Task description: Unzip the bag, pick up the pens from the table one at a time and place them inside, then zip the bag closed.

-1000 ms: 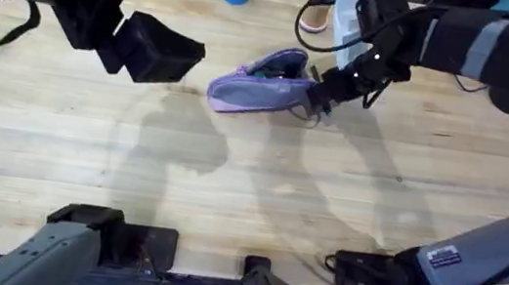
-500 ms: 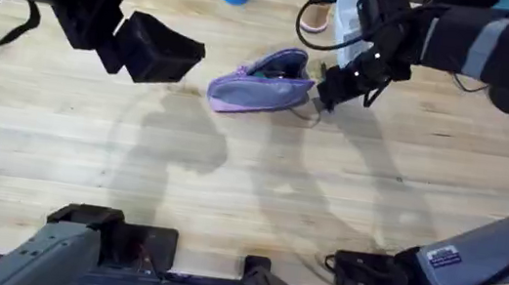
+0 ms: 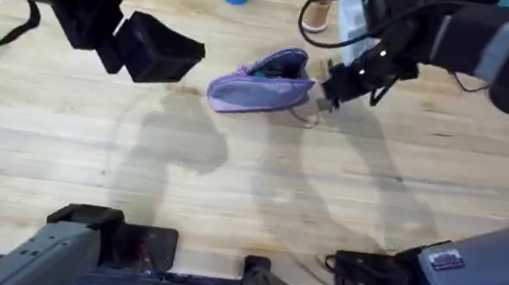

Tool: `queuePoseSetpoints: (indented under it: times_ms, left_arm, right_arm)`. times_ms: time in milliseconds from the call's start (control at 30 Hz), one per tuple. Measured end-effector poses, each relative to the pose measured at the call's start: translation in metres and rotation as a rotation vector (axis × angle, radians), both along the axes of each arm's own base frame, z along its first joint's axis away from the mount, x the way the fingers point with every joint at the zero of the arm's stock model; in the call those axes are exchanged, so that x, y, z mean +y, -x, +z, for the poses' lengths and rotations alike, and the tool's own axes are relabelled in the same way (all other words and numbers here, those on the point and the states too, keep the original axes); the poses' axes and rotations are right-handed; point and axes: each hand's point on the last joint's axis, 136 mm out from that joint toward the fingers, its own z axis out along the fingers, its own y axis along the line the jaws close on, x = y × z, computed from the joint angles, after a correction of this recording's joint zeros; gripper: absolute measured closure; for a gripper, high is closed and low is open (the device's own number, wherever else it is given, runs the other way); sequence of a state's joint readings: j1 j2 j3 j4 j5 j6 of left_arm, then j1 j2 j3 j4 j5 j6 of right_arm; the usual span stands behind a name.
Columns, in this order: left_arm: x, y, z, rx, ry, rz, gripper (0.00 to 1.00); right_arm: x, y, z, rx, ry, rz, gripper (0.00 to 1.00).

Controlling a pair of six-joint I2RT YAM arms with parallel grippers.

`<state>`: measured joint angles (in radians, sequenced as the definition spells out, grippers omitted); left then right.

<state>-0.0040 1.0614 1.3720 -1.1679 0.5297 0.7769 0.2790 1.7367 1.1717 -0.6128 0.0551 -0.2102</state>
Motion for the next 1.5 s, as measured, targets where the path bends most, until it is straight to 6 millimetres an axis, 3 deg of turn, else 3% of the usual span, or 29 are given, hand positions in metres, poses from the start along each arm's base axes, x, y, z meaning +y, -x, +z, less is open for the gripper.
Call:
queuePoseSetpoints:
  times_ms: [233, 467, 1000, 1500]
  left_arm:
    - [0.0, 0.0, 0.0, 0.0, 0.0, 0.0, 0.007]
    - [0.0, 0.0, 0.0, 0.0, 0.0, 0.0, 0.007]
    - [0.0, 0.0, 0.0, 0.0, 0.0, 0.0, 0.007]
    - [0.0, 0.0, 0.0, -0.002, 0.0, 0.0, 0.008]
  right_arm:
    - [-0.001, -0.005, 0.055, -0.155, -0.021, 0.023, 0.971]
    - [0.001, -0.01, 0.083, -0.255, -0.001, 0.121, 0.97]
    - [0.022, -0.011, 0.088, -0.355, 0.34, 0.916, 0.969]
    - [0.011, -0.011, 0.086, -0.332, 0.606, 1.334, 0.97]
